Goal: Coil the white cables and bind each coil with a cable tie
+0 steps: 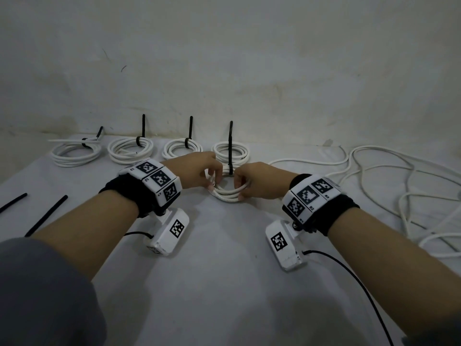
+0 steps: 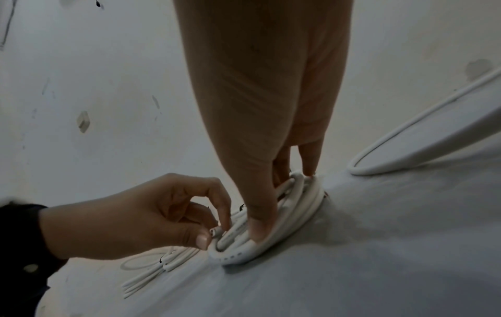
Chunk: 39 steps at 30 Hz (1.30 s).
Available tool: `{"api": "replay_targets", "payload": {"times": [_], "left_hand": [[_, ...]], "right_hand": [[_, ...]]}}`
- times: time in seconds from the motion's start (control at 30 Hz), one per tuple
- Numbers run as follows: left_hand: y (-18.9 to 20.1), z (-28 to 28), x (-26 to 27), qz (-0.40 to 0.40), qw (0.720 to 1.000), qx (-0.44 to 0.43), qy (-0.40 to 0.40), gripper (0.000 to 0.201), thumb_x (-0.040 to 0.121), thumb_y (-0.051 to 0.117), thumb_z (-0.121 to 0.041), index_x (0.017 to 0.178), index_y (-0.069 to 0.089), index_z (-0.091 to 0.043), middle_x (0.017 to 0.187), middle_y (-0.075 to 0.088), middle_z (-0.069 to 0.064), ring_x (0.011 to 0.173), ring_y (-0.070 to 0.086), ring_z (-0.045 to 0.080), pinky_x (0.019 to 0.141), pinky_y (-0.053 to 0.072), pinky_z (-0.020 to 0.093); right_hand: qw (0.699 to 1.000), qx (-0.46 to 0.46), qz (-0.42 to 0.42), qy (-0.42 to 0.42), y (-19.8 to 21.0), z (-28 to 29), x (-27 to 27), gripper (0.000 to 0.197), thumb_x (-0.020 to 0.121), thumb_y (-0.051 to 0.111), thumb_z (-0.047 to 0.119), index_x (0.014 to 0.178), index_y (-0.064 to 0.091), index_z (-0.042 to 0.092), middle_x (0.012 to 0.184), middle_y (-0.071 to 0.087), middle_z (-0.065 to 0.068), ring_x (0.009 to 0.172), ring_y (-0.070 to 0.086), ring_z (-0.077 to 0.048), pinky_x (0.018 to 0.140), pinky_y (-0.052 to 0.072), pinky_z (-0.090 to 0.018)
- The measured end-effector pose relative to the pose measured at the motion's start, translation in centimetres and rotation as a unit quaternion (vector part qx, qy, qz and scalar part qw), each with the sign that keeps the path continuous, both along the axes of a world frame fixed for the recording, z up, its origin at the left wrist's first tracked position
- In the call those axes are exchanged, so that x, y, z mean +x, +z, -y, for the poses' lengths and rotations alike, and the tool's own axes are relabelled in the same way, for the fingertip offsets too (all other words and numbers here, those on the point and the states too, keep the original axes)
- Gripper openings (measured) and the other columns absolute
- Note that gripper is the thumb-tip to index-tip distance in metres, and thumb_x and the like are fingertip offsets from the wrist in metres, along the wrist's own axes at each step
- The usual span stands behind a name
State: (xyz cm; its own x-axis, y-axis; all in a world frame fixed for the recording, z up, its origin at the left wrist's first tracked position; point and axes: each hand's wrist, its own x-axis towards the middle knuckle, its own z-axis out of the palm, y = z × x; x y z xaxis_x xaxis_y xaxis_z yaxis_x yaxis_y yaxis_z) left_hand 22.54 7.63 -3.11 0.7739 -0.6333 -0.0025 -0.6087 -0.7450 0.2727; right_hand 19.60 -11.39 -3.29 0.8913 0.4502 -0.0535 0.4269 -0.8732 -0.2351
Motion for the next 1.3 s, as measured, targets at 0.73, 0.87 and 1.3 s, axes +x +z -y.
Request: {"api": "replay_targets", "payload": {"times": [0.73,0.87,1.3], "left_hand": [[2.9,4.4,-4.0,-0.013,0.997,-0.075,-0.011,0.018,0.088,0.059,-0.015,0.101,0.068,-0.022,0.105,0.064,-0.002,0.095,0.061,0.014,0.077,0.044,0.019],[2.5,7.6,-5.1,-0.023,0.997,-0.055,-0.045,0.018,0.088,0.059,-0.016,0.103,0.068,-0.022,0.107,0.063,0.0,0.095,0.061,0.014,0.087,0.048,0.027],[0.3,14.7,-8.0,0.022,0.978,-0.177,-0.105,0.015,0.098,0.046,-0.015,0.085,0.053,-0.019,0.082,0.064,0.0,0.071,0.053,0.013,0.065,0.038,0.024]], "right_hand": [[0.991,-0.038,-0.034,-0.123,1.8,10.9,-7.4,0.034,0.08,0.074,0.02,0.111,0.061,0.015,0.098,0.055,0.002,0.091,0.053,-0.014,0.079,0.043,-0.023],[0.994,-0.016,0.008,-0.109,1.4,11.0,-8.3,0.031,0.082,0.068,0.003,0.111,0.061,0.012,0.097,0.056,0.0,0.084,0.052,-0.012,0.074,0.041,-0.02],[0.975,0.148,0.101,-0.13,4.0,14.8,-13.6,0.012,0.088,0.061,0.007,0.091,0.06,0.018,0.074,0.064,0.008,0.061,0.064,-0.006,0.06,0.05,-0.017]]}}
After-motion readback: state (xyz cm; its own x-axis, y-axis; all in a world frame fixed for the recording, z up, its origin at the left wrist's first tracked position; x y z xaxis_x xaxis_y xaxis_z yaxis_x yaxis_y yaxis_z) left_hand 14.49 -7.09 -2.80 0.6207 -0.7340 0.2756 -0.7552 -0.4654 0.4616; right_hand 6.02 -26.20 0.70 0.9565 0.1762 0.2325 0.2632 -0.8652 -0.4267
